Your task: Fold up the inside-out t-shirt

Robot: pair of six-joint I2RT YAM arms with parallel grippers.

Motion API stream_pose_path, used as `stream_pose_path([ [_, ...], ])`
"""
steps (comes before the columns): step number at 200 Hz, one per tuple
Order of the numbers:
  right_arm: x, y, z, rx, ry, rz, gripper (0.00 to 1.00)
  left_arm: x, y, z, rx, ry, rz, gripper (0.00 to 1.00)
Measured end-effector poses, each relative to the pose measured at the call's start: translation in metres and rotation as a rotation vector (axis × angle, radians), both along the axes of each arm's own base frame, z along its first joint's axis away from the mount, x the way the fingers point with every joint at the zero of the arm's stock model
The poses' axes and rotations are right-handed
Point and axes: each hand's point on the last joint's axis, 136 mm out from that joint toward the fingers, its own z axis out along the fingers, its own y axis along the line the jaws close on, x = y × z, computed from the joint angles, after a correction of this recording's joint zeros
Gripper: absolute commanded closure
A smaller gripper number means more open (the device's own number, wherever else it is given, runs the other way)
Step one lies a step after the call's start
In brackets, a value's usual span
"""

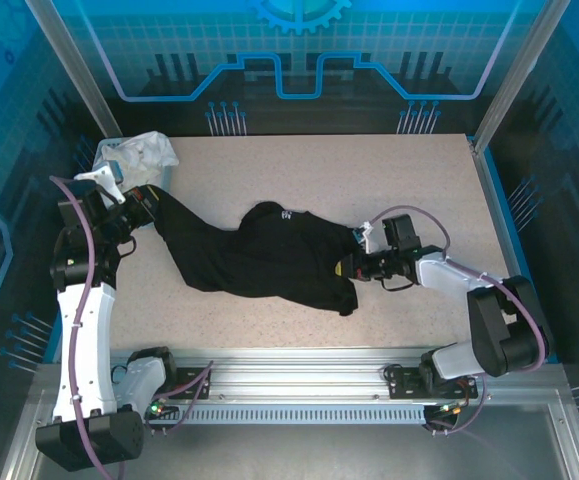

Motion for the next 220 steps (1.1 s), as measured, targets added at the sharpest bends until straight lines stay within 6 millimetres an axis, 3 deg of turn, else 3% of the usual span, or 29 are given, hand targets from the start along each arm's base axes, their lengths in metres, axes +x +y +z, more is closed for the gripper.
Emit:
stream_pose_path([
  [49, 0.016, -0.036, 0.052, 0.027, -0.167, -0.096, 1.0, 0.0, 0.0, 0.0, 0.0, 0.0, 0.0, 1.0],
  [69, 0.017, -0.042, 0.061, 0.03, -0.197, -0.11, 1.0, 0.0, 0.0, 0.0, 0.0, -0.001, 0.0, 1.0],
  [90, 0.016, -0.042, 0.057, 0.029, -0.178, -0.111, 1.0, 0.0, 0.0, 0.001, 0.0, -0.004, -0.001, 1.0],
  [150, 0.016, -0.04, 0.02, 0.028, -0.062, -0.108, 0.85, 0.001, -0.002, 0.002, -0.003, -0.008, -0.01, 1.0],
  [220, 0.006, -0.04, 0.001, 0.028, -0.035, -0.103, 0.69, 0.001, -0.002, 0.001, -0.003, -0.006, -0.01, 1.0],
])
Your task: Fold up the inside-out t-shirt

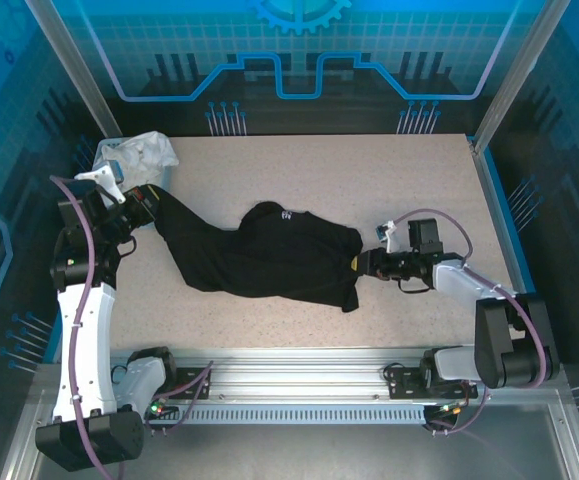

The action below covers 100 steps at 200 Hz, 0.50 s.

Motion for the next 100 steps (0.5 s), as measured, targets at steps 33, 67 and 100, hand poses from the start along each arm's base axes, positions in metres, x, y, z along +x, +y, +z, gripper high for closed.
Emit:
stream_pose_path([
  [33, -0.001, -0.002, -0.004, -0.02, -0.002, -0.002, 0.62, 0.0, 0.0, -0.001, 0.0, 0.001, 0.0, 1.0],
  [67, -0.004, -0.01, -0.009, -0.093, -0.007, -0.028, 0.56, 0.0, 0.0, -0.001, 0.0, -0.001, 0.0, 1.0],
  [100, -0.006, -0.015, -0.011, -0.162, -0.024, -0.043, 0.54, 0.001, 0.0, 0.001, 0.001, -0.007, -0.001, 1.0],
])
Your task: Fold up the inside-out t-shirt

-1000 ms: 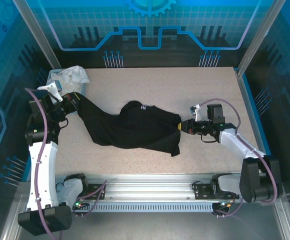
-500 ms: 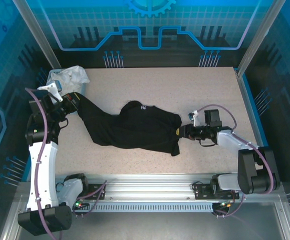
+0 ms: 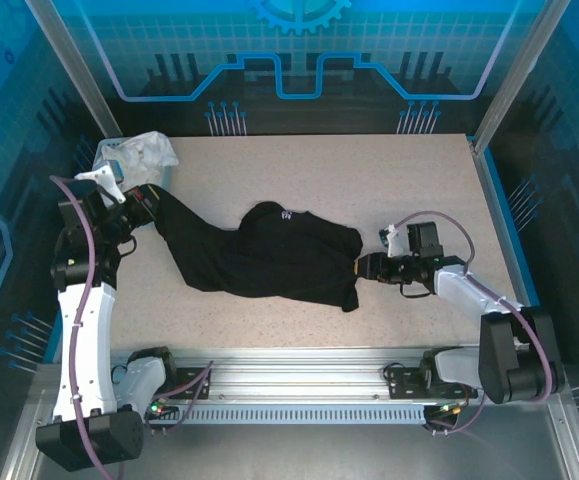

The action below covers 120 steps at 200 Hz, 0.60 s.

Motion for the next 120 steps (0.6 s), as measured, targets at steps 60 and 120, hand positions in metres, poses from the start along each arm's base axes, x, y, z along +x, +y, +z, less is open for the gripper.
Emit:
stream_pose_path([
  [60, -0.008, 0.006, -0.018, -0.059, 0.046, 0.03, 0.6, 0.001, 0.0, 0.001, 0.001, -0.007, 0.0, 1.0],
  [120, -0.001, 0.006, -0.013, -0.071, 0.025, 0.022, 0.64, 0.001, 0.0, 0.001, 0.002, -0.006, 0.0, 1.0],
])
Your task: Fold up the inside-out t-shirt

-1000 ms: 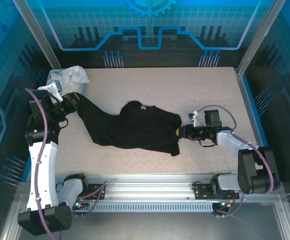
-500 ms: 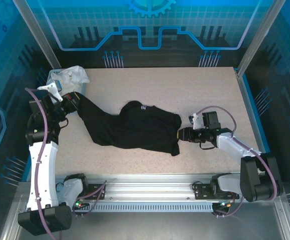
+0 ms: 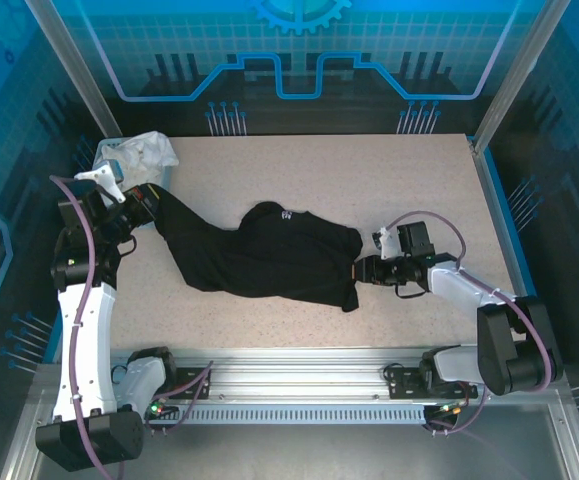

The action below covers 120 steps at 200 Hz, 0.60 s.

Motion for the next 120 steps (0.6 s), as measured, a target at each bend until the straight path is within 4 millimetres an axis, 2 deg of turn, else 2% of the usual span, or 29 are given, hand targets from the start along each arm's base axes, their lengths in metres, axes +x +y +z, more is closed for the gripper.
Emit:
stream_pose_path([
  [59, 0.001, 0.0, 0.002, 0.0, -0.004, 0.002, 1.0, 0.0, 0.0, 0.0, 0.0, 0.0, 0.0, 1.0],
  [81, 0.002, 0.0, 0.009, -0.002, -0.014, 0.004, 1.0, 0.0, -0.001, 0.0, -0.003, -0.001, -0.006, 1.0],
  [92, 0.007, 0.0, 0.023, -0.001, -0.046, -0.003, 1.0, 0.0, -0.002, 0.001, -0.014, -0.002, -0.01, 1.0],
  [101, 0.015, 0.001, 0.042, 0.005, -0.097, -0.007, 1.0, 0.0, -0.004, 0.001, -0.029, -0.002, -0.011, 1.0],
  [111, 0.027, 0.001, 0.074, 0.01, -0.174, -0.015, 1.0, 0.0, -0.006, 0.002, -0.055, -0.001, -0.016, 1.0],
  [120, 0.041, -0.001, 0.111, 0.016, -0.266, -0.028, 1.0, -0.001, -0.008, 0.006, -0.078, -0.006, -0.021, 1.0],
])
